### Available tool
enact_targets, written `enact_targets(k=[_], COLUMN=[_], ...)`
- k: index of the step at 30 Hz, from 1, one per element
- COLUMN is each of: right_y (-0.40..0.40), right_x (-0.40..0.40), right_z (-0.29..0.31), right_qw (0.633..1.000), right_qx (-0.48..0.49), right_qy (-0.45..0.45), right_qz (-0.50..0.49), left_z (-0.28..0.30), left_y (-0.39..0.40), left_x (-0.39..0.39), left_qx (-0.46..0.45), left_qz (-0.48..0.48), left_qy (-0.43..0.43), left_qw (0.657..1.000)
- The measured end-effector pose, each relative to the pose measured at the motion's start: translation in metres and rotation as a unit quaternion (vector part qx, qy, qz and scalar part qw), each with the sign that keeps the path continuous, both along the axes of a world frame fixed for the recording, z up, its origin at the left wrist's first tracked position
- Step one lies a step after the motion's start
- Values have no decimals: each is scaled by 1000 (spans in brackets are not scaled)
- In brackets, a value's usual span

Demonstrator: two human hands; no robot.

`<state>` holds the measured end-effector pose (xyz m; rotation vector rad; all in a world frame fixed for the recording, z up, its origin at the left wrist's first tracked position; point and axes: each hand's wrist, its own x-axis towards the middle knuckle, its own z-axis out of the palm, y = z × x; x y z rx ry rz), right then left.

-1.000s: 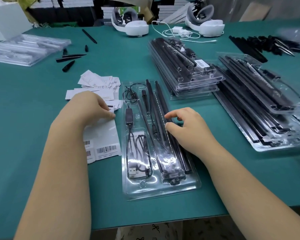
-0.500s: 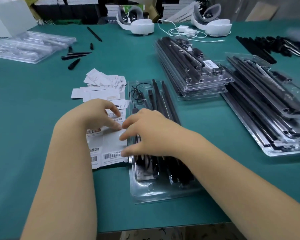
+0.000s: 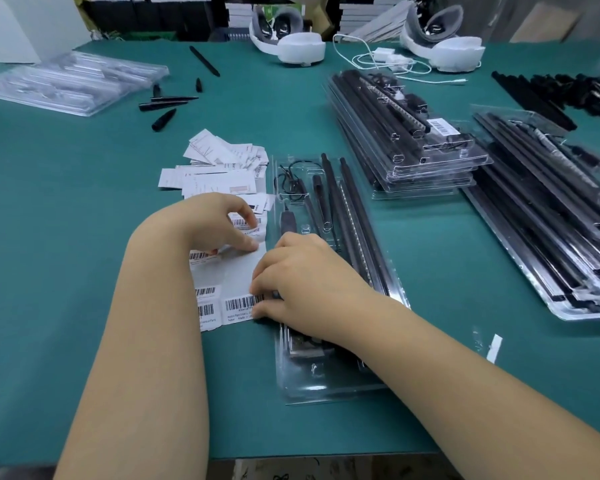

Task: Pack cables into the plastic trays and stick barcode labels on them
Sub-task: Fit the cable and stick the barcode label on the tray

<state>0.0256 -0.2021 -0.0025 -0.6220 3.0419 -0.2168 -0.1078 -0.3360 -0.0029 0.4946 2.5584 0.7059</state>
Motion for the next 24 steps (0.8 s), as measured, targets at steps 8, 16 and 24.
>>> enact_targets(k=[8, 16, 24], right_y=[0, 3, 6], right_x=[2, 3, 4], right_z=[-3, -7, -13], right_qw=[999, 991, 969], right_qx=[-21, -66, -205], right_qy=[36, 101, 124], right_qz=[11, 50, 60], left_z=[-2, -4, -3], left_y=[1, 1, 2], left_x=[-2, -4, -4], left_qx=[-2, 4, 5], left_qz=[4, 2, 2], left_qy=[-5, -19, -21], left_qw=[1000, 1000, 1000])
